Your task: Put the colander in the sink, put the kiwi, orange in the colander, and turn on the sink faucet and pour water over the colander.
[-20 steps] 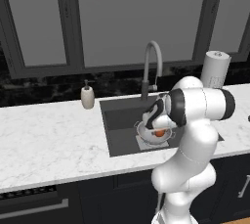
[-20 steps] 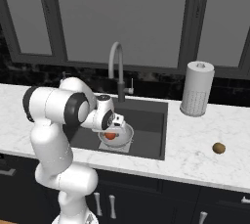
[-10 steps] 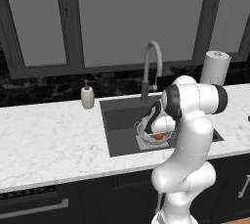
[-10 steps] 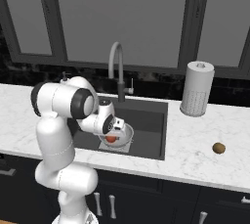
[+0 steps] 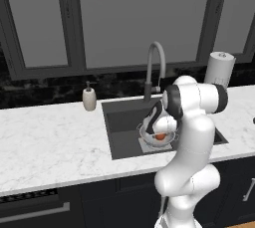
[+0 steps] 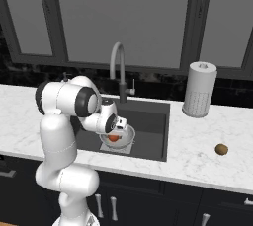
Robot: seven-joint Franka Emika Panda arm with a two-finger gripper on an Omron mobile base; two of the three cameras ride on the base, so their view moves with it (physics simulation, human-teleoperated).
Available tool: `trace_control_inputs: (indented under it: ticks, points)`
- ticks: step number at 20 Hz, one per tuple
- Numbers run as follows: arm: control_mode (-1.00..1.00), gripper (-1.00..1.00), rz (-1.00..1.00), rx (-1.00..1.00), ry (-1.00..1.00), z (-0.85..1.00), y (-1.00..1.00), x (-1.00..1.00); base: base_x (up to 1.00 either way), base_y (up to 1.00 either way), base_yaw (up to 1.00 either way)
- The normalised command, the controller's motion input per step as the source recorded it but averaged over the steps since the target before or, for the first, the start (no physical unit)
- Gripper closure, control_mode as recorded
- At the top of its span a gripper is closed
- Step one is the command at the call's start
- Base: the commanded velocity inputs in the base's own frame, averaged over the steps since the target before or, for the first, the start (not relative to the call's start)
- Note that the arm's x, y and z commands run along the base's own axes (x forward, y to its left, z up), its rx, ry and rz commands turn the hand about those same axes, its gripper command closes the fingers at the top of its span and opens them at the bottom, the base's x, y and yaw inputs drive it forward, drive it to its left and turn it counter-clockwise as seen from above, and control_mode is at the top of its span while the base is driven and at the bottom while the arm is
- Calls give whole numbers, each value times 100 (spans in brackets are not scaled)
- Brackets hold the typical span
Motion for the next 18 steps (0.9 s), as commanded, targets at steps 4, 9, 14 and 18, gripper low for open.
trace_control_inputs:
  ticks: [4,9,14,18]
  points:
    - [-100,100,0,0,0,-20,0,17,0,0,0]
    - [-100,-100,0,0,0,-28,0,4,0,0,0]
    - [-100,-100,0,0,0,-5,-3,1,0,0,0]
    - [-100,-100,0,0,0,0,0,0,0,0,0]
